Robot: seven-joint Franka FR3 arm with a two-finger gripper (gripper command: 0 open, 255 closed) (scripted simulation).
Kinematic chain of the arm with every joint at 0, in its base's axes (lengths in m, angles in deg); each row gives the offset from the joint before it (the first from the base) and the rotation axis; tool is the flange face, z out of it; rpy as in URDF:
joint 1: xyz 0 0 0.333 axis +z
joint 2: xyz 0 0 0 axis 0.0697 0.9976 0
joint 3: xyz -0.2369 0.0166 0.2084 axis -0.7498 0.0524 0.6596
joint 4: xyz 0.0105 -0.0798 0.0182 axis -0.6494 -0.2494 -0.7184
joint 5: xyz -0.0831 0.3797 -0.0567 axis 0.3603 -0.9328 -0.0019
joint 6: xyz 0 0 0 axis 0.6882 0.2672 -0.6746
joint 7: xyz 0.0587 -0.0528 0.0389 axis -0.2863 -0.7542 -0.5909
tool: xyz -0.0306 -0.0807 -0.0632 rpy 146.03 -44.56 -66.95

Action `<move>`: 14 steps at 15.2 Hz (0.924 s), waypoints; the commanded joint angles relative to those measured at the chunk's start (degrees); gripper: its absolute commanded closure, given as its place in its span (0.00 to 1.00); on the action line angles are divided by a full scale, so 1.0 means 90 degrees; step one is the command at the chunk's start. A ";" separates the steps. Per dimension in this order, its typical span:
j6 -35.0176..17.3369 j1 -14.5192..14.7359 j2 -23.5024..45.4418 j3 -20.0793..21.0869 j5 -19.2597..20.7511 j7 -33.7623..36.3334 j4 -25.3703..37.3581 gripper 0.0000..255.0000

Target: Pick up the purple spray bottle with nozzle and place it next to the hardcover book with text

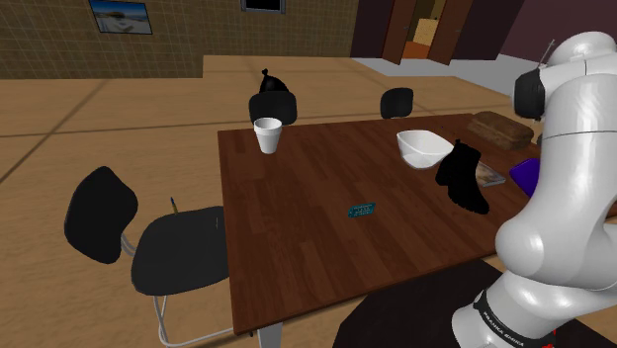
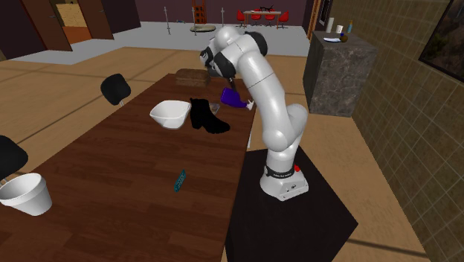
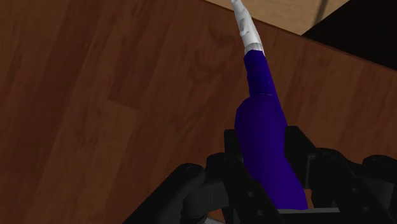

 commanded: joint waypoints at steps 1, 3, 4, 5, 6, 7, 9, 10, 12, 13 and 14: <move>-0.0123 -0.0024 0.0091 0.0040 -0.0044 0.0012 -0.0040 1.00; -0.0250 -0.0035 0.0159 0.0072 -0.0080 0.0023 -0.0110 1.00; -0.0313 -0.0042 0.0195 0.0089 -0.0098 0.0028 -0.0142 1.00; -0.0375 -0.0049 0.0231 0.0106 -0.0116 0.0033 -0.0172 1.00; -0.0476 -0.0062 0.0294 0.0135 -0.0147 0.0041 -0.0219 1.00; -0.0477 -0.0061 0.0293 0.0135 -0.0147 0.0041 -0.0220 1.00; -0.0476 -0.0062 0.0294 0.0135 -0.0147 0.0042 -0.0219 1.00; -0.0476 -0.0062 0.0294 0.0135 -0.0147 0.0042 -0.0219 1.00; -0.0476 -0.0062 0.0294 0.0135 -0.0147 0.0042 -0.0219 1.00; -0.0476 -0.0062 0.0294 0.0135 -0.0147 0.0041 -0.0219 1.00; -0.0476 -0.0062 0.0294 0.0135 -0.0147 0.0041 -0.0219 1.00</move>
